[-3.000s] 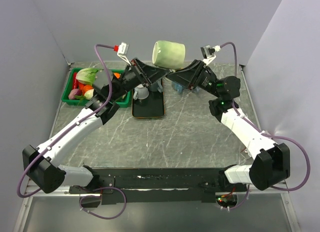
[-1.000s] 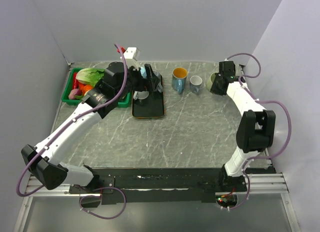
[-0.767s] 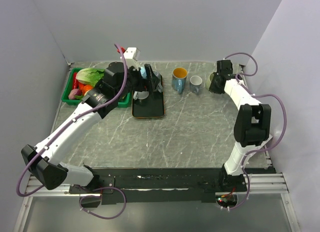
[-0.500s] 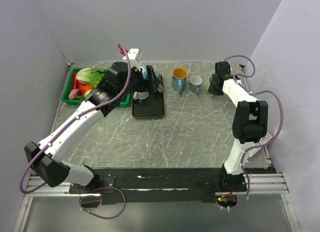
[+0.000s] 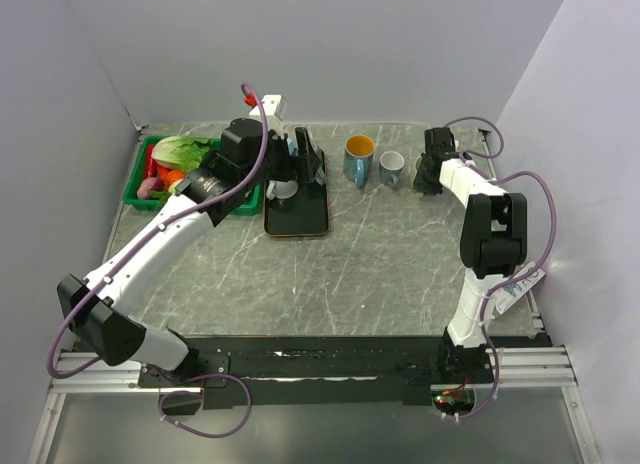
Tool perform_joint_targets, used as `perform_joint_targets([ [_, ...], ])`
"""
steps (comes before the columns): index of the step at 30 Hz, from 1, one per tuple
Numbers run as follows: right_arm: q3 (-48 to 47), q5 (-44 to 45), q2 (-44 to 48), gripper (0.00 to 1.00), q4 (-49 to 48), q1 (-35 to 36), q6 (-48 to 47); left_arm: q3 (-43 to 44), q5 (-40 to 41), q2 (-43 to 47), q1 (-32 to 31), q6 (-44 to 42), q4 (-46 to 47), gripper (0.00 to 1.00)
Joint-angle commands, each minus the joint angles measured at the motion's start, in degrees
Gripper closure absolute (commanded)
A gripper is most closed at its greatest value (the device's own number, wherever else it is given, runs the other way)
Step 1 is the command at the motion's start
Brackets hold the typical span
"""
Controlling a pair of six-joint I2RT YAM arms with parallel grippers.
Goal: Turn the mug right side up
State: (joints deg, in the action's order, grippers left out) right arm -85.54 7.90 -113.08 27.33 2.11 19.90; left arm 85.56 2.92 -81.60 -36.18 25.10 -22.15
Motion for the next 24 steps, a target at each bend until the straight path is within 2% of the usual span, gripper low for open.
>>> perform_joint_targets([
  [1,-4.55,2.46,-0.04,1.00,-4.92,0.79,0.14,2.95,0.07,-0.57,0.41,-0.49,-0.17,0.04],
  [8,-6.13,2.73,-2.15,0.99,-4.57,1.23,-0.30,3.03,0.16,-0.58,0.94,-0.49,-0.88,0.04],
  [11,-6.39,2.82,-2.15,0.82,-4.75,1.23,-0.39,2.86,0.07,-0.58,1.11,-0.41,-0.96,0.04],
  [12,-6.57,2.91,-2.15,0.72,-4.22,1.32,-0.04,2.77,0.07,-0.49,1.12,-0.32,-1.05,0.04],
  [15,-6.66,3.96,-2.06,0.56,-3.52,1.23,1.10,2.51,0.77,-0.57,1.29,0.12,-1.05,0.04],
  [19,-6.22,5.02,-0.13,0.41,-2.11,1.49,2.25,3.38,3.93,-1.71,1.82,1.35,-3.42,0.04],
  [24,-4.46,4.49,3.91,0.31,-1.58,1.50,2.60,4.00,5.70,-3.73,3.49,4.16,-6.76,0.04],
])
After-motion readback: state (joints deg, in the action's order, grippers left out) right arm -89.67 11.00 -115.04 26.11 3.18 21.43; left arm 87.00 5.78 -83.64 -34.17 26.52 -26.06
